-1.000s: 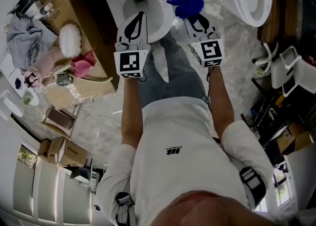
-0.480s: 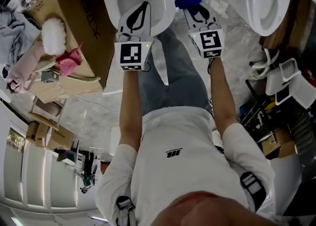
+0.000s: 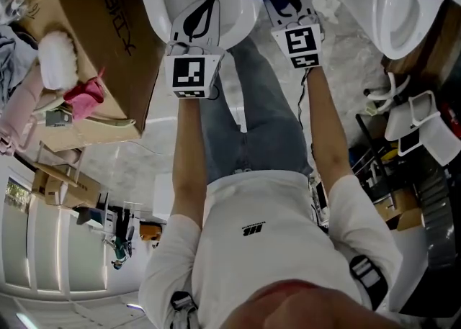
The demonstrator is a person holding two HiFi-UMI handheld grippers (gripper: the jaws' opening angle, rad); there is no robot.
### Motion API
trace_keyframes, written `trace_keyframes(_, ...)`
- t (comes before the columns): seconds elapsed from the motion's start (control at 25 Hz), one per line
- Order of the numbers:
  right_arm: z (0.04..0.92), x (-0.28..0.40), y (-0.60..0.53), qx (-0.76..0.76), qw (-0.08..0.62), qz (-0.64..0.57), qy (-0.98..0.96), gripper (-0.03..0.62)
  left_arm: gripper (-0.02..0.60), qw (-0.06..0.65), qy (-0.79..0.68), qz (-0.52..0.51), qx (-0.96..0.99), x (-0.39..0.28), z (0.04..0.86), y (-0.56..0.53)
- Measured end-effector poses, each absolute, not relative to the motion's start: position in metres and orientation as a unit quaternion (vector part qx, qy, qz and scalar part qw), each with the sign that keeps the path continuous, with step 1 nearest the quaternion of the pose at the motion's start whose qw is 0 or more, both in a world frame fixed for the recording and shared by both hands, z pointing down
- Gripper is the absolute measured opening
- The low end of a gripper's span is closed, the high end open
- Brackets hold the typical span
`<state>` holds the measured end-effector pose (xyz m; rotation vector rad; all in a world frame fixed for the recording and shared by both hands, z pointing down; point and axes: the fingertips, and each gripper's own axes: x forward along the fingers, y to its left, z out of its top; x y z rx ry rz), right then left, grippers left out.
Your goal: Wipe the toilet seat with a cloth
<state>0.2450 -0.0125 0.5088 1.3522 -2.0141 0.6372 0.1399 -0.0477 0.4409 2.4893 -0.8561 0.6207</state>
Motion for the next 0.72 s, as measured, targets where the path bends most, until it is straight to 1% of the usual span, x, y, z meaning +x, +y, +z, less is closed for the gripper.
trace_keyframes(0.44, 0.596, 0.245, -0.013, 0.458, 0.382, 0.236, -0.767, 0.095, 0.011, 0.242, -0.310, 0.235, 0.889, 0.140, 0.503, -0.042)
trace_keyframes(0.72, 0.635, 0.236, -0.017, 0.435, 0.400, 0.239, -0.771, 0.095, 0.011, 0.254, -0.311, 0.242, 0.883, 0.140, 0.533, -0.037)
